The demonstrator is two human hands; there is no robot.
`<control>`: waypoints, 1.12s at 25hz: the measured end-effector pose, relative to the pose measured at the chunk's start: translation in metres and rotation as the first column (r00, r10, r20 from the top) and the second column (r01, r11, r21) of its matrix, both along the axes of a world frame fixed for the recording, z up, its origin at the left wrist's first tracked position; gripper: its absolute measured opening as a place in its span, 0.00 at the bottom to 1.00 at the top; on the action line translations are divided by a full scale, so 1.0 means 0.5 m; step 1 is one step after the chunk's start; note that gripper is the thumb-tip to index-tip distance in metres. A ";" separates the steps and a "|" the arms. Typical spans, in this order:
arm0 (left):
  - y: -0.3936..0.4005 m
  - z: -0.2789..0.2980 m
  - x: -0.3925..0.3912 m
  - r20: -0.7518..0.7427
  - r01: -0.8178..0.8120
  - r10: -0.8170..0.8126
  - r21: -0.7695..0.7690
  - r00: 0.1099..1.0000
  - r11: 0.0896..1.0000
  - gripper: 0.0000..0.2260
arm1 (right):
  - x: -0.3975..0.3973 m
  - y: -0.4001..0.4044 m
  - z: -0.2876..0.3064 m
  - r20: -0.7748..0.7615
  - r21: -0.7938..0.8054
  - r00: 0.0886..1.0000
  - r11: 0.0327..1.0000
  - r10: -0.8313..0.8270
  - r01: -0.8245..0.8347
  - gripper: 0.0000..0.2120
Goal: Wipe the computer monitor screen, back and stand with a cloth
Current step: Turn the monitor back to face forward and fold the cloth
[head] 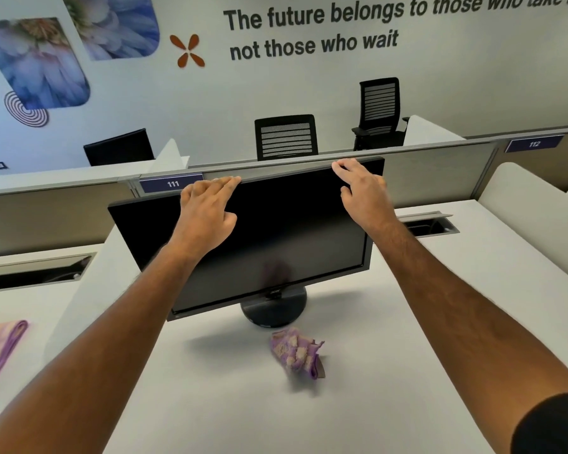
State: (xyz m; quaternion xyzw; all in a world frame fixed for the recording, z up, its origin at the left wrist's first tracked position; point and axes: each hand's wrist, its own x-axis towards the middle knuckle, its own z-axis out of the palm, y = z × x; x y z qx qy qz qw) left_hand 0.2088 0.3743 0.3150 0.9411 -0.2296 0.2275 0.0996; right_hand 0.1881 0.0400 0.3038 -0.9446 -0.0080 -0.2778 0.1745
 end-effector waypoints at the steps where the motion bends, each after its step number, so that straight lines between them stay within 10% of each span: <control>1: -0.001 -0.004 0.000 -0.001 0.000 0.000 0.006 1.000 1.000 0.33 | -0.003 0.001 0.000 -0.028 0.007 0.999 1.000 0.020 -0.020 0.29; 7: 0.009 -0.118 -0.082 0.033 -0.033 0.034 -0.042 0.999 0.999 0.35 | -0.101 0.071 -0.133 0.030 0.107 0.989 0.983 0.148 -0.150 0.27; 14: 0.007 -0.397 -0.230 -0.364 -0.113 0.023 -0.229 0.931 0.967 0.33 | -0.204 0.154 -0.429 -0.635 0.578 0.673 0.811 0.378 0.090 0.23; 22: -0.053 -0.547 -0.325 -0.841 -0.424 -0.032 -0.305 0.540 0.853 0.24 | -0.236 0.202 -0.519 -0.852 0.358 0.457 0.921 0.255 0.155 0.34; 28: -0.112 -0.532 -0.334 -0.876 -0.690 -0.303 -0.483 0.376 0.539 0.11 | -0.260 0.204 -0.538 -0.716 0.638 0.517 0.740 0.469 0.213 0.28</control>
